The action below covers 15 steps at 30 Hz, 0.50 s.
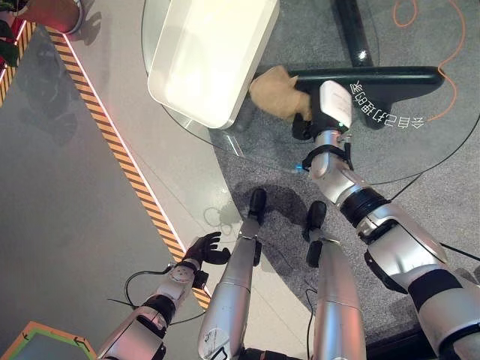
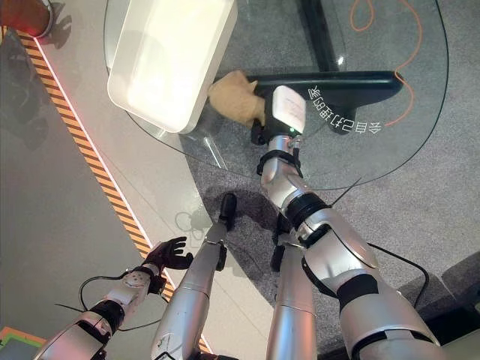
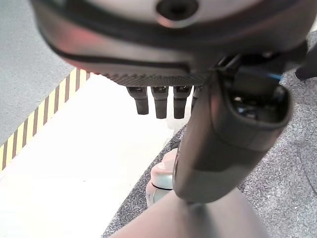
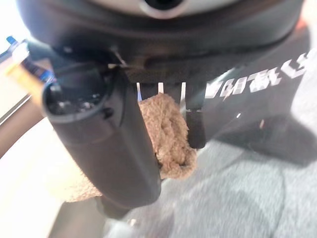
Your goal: Wipe the table with a cloth and put it in the basket.
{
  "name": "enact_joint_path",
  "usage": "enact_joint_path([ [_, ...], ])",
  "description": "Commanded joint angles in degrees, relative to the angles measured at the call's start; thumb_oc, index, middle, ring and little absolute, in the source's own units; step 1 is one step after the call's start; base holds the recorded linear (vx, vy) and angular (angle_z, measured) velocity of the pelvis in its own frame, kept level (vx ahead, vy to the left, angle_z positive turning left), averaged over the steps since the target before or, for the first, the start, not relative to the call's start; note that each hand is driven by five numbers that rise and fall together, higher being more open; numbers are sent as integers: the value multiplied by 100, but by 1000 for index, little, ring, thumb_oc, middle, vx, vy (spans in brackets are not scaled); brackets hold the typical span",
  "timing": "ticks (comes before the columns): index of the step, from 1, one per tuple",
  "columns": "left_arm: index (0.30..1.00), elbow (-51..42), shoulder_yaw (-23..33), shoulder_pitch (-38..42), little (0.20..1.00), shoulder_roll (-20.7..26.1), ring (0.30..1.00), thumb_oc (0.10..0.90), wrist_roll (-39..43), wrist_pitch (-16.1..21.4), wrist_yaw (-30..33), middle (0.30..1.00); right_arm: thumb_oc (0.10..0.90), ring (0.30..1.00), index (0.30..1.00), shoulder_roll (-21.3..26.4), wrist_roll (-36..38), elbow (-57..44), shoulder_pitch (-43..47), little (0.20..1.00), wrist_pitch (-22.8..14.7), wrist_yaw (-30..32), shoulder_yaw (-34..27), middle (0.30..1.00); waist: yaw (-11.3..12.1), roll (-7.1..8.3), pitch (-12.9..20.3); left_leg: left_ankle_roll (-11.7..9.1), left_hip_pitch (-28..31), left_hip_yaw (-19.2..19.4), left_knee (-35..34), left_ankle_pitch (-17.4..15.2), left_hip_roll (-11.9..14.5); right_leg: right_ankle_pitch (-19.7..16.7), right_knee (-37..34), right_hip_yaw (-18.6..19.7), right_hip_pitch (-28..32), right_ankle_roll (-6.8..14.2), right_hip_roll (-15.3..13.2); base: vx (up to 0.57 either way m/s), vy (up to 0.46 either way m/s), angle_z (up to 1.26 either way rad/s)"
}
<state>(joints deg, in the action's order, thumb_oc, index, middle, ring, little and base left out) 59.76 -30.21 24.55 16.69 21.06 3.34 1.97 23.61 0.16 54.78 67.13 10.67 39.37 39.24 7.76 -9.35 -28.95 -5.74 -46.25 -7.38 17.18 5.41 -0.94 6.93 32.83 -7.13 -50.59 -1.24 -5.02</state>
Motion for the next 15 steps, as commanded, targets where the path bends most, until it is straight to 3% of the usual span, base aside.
enact_joint_path([
  [1,900,184,-69,-432,900,-73,900,800,60,52,-47,900,100,300,300,717,84,175,758,200,-120,792,-299,300,-31,69,-85,519,90,511,536,-462,-262,-281,-328,-36,234,122,122,0,0,0],
  [15,900,58,-49,-524,900,67,900,800,233,55,-83,900,100,300,300,1632,386,1091,826,200,-97,1242,-678,300,-98,61,-85,537,12,516,594,-537,-222,-215,-305,7,171,117,135,0,0,0],
])
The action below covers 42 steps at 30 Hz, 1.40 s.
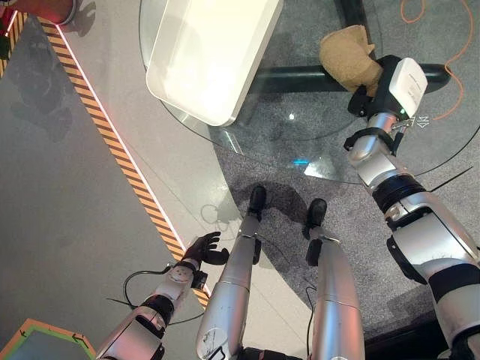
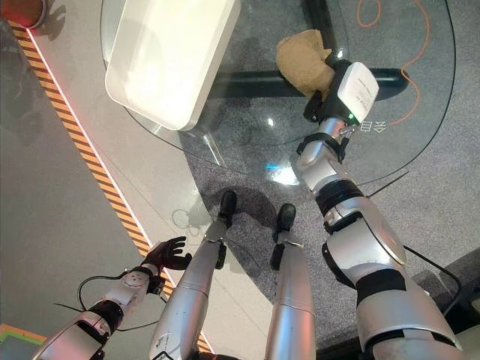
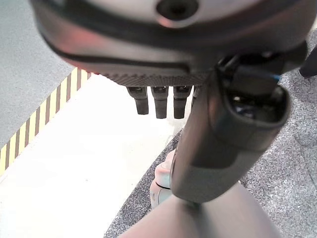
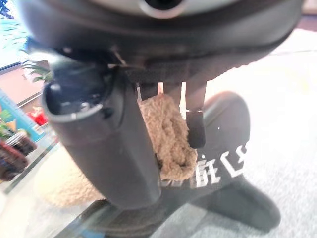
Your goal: Wipe the table with a cloth and put it in the basket.
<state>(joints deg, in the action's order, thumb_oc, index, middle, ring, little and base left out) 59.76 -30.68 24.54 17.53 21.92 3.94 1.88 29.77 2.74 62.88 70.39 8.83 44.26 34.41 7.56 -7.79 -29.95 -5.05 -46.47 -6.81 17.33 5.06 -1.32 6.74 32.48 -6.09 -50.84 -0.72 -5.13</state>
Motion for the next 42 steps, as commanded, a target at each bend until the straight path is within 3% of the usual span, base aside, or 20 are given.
enact_joint_path([
  [1,900,59,4,-526,900,8,900,800,169,-11,-83,900,100,300,300,1131,256,390,485,200,118,805,-260,300,-93,-83,16,465,41,457,582,-511,-184,-192,-282,-96,210,70,148,0,0,0],
  [5,900,7,34,-569,900,86,900,800,226,-46,-83,900,100,300,300,1367,716,579,374,200,206,949,-519,300,-136,-48,16,465,32,461,595,-540,-166,-177,-285,-77,210,76,175,0,0,0],
  [11,900,-16,69,-565,900,148,900,800,267,-70,-95,900,100,300,300,1588,1528,854,97,200,-29,1071,-1044,300,-183,-2,16,493,-12,458,620,-580,-147,-174,-286,-51,182,78,206,-11,-1,0],
  [12,900,-38,103,-508,900,178,900,800,268,-75,-99,900,100,300,300,1631,1584,845,114,200,-55,1075,-1118,300,-191,4,16,516,-176,477,575,-389,-140,-372,-372,-104,44,40,199,0,0,0],
  [13,900,-33,98,-556,900,199,900,800,272,-84,-119,900,100,300,300,1662,1681,877,-21,200,-111,1057,-1210,300,-205,20,16,505,-38,449,635,-591,-145,-196,-296,-48,164,86,212,-70,-13,0],
  [14,900,-42,122,-493,900,213,900,800,269,-86,-116,900,100,300,300,1679,1689,875,25,200,-125,1059,-1241,300,-204,24,16,525,-197,469,592,-401,-140,-387,-372,-101,25,47,202,74,-29,1],
  [16,900,-54,103,-532,900,221,900,800,263,-117,-110,900,100,300,300,1688,1764,897,-42,200,-159,1072,-1258,300,-209,35,16,512,-67,436,646,-584,-149,-224,-303,-47,144,89,217,0,0,0],
  [17,900,-51,128,-465,900,256,900,800,257,-129,-124,900,100,300,300,1701,1775,939,-18,200,-199,1029,-1320,300,-209,44,16,531,-210,450,623,-415,-145,-398,-364,-97,29,57,206,7,-31,-5],
  [18,900,-35,102,-500,900,264,900,800,266,-135,-124,900,100,300,300,1699,1815,970,-65,200,-243,1006,-1314,300,-213,52,16,518,-73,423,673,-601,-147,-226,-298,-43,155,100,213,9,-29,-3],
  [25,900,31,136,-466,900,320,900,800,294,-139,-189,900,100,300,300,1630,1829,871,-30,200,-211,956,-1275,300,-213,81,16,506,-61,399,710,-626,-146,-189,-257,-40,183,101,221,5,-4,-5],
  [26,900,31,157,-418,900,335,900,800,295,-130,-199,900,100,300,300,1636,1829,864,27,200,-208,959,-1278,300,-211,82,16,522,-202,420,669,-446,-140,-362,-324,-90,62,61,211,-64,10,-2],
  [29,900,82,146,-410,900,332,900,800,306,-98,-226,900,100,300,300,1616,1815,882,73,200,-319,856,-1242,300,-199,76,16,523,-209,410,658,-438,-145,-357,-325,-95,57,57,213,-22,4,0],
  [32,900,112,107,-461,900,329,900,800,306,-86,-221,900,100,300,300,1505,1615,723,95,200,-416,714,-1133,300,-191,94,16,501,-55,378,671,-607,-161,-178,-286,-51,199,90,242,22,-7,0],
  [33,900,103,128,-411,900,339,900,800,306,-87,-218,900,100,300,300,1500,1588,680,151,200,-408,711,-1120,300,-189,98,16,516,-198,396,631,-426,-155,-355,-354,-103,76,51,232,0,0,0],
  [35,900,108,119,-398,900,320,900,800,308,-76,-204,900,100,300,300,1386,1418,451,226,200,-448,604,-965,300,-183,104,16,506,-193,386,620,-416,-155,-355,-359,-105,77,48,235,-7,-2,-1],
  [36,900,119,101,-449,900,303,900,800,306,-74,-205,900,100,300,300,1358,1398,434,181,200,-449,593,-940,300,-184,104,16,489,-48,368,662,-598,-160,-175,-289,-56,204,86,245,0,0,0],
  [37,900,120,134,-391,900,300,900,800,282,-59,-212,900,100,300,300,1294,1256,283,268,200,-506,511,-855,300,-179,107,16,496,-187,385,610,-409,-158,-347,-373,-102,90,43,241,0,0,0],
  [40,900,128,127,-366,900,271,900,800,275,-75,-192,900,100,300,300,1140,965,-7,320,200,-466,386,-675,300,-176,114,16,482,-173,391,597,-398,-155,-337,-382,-112,108,40,244,-11,-2,-1],
  [41,900,137,111,-418,900,256,900,800,260,-81,-197,900,100,300,300,1090,915,-62,273,200,-434,350,-631,300,-173,115,16,464,-23,377,645,-584,-163,-151,-305,-66,238,77,253,0,0,0],
  [42,900,151,120,-342,900,250,900,800,249,-74,-193,900,100,300,300,1015,803,-170,363,200,-410,229,-523,300,-165,110,16,477,-164,390,582,-386,-159,-330,-378,-119,111,34,245,0,0,0],
])
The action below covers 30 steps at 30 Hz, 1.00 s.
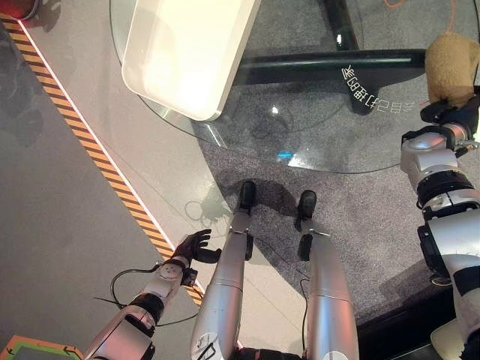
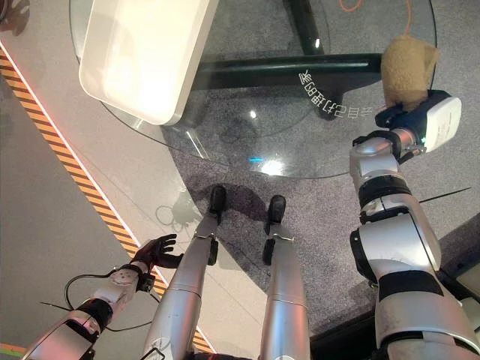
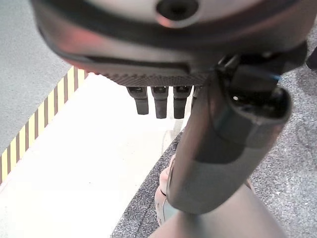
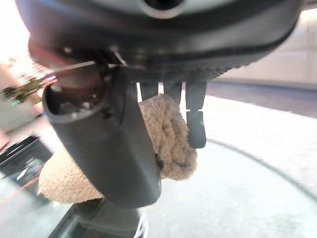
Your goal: Wipe the table with a cloth and put it in the basket.
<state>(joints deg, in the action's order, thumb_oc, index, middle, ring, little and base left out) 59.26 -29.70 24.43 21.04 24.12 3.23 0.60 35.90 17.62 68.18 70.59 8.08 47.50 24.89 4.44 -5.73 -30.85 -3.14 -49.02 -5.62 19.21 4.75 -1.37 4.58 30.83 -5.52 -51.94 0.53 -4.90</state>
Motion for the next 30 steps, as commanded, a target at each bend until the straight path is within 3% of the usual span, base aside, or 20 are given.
enact_joint_path([
  [1,900,204,21,-323,900,-117,900,800,19,5,-62,900,100,300,300,350,-725,-779,366,200,-314,-116,517,300,152,-102,106,282,93,277,383,-347,-152,-110,-215,-181,219,-96,222,0,0,0],
  [2,900,212,1,-381,900,-133,900,800,16,8,-64,900,100,300,300,319,-754,-802,309,200,-298,-134,548,300,152,-102,106,264,241,266,427,-533,-158,77,-137,-136,345,-61,228,54,-8,0],
  [5,900,255,23,-309,900,-169,900,800,1,88,-63,900,100,300,300,182,-986,-1040,385,200,-286,-333,748,300,159,-118,106,268,95,298,340,-317,-151,-103,-243,-193,221,-108,223,-31,5,-1],
  [6,900,263,-2,-367,900,-188,900,800,-14,91,-63,900,100,300,300,118,-1039,-1061,308,200,-284,-351,795,300,164,-124,106,247,247,295,384,-500,-154,85,-172,-154,355,-72,219,54,-5,0],
  [14,900,333,-22,-353,900,-288,900,800,-80,167,-82,900,100,300,300,-314,-1385,-1083,259,200,-218,-728,1048,300,226,-222,106,232,284,333,356,-481,-179,129,-162,-201,379,-87,181,7,0,0],
  [26,900,384,-52,-324,900,-413,900,800,-147,273,-70,900,100,300,300,-979,-1987,-1454,-9,200,-138,-1485,1536,300,268,-277,106,227,285,387,233,-377,-206,102,-244,-245,374,-112,197,-5,1,0],
  [27,900,379,-30,-238,900,-421,900,800,-135,271,-57,900,100,300,300,-1021,-2032,-1526,50,200,-143,-1537,1588,300,268,-288,106,243,120,402,184,-187,-196,-89,-333,-288,233,-156,204,-60,10,-3],
  [30,900,377,-1,-233,900,-455,900,800,-164,270,-31,900,100,300,300,-1211,-2207,-1807,-95,200,-129,-1712,1701,300,256,-277,106,240,111,417,175,-170,-192,-93,-328,-282,219,-157,213,-21,4,0],
])
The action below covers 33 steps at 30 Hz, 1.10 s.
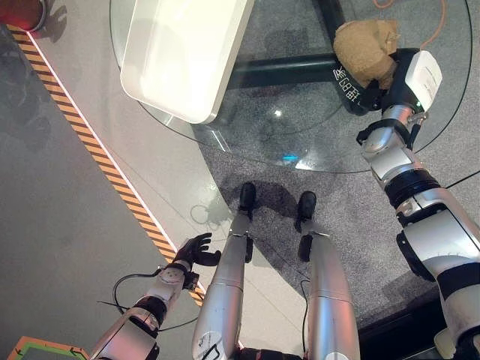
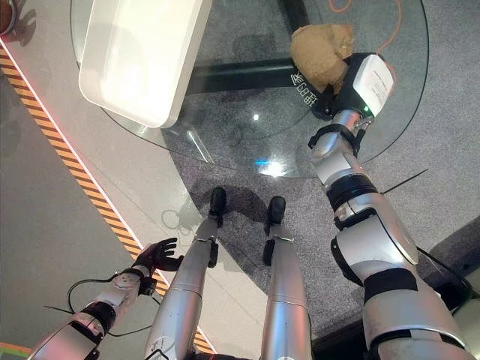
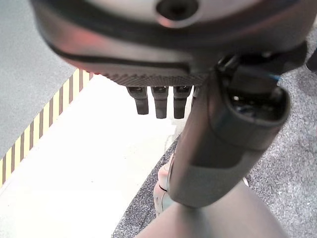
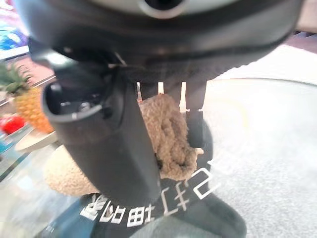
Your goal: Wipe the table with a cloth and put it in the basket.
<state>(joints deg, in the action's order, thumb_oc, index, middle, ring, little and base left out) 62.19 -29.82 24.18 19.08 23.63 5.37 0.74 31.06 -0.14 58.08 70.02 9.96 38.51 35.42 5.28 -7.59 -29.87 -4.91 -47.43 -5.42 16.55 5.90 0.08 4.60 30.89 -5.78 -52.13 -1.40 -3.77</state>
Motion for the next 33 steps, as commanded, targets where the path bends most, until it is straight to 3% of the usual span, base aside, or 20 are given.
enact_joint_path([
  [1,900,82,15,-204,900,-265,900,800,-116,47,-38,900,100,300,300,-753,-469,-836,-66,200,-326,-851,657,300,170,-87,8,416,-50,397,440,-282,-337,-98,-332,-256,235,36,102,0,0,0],
  [16,900,-6,118,-145,900,-344,900,800,-196,-76,75,900,100,300,300,-1224,-1045,-1831,-662,200,-443,-1366,990,300,93,-9,8,409,-74,433,369,-203,-334,-180,-397,-239,194,48,135,0,-1,-1],
  [33,900,33,180,-116,900,-350,900,800,-247,-77,97,900,100,300,300,-1287,-1123,-2014,-994,200,-518,-1708,1096,300,39,50,8,416,-105,452,398,-201,-328,-238,-417,-230,159,69,108,0,0,0],
])
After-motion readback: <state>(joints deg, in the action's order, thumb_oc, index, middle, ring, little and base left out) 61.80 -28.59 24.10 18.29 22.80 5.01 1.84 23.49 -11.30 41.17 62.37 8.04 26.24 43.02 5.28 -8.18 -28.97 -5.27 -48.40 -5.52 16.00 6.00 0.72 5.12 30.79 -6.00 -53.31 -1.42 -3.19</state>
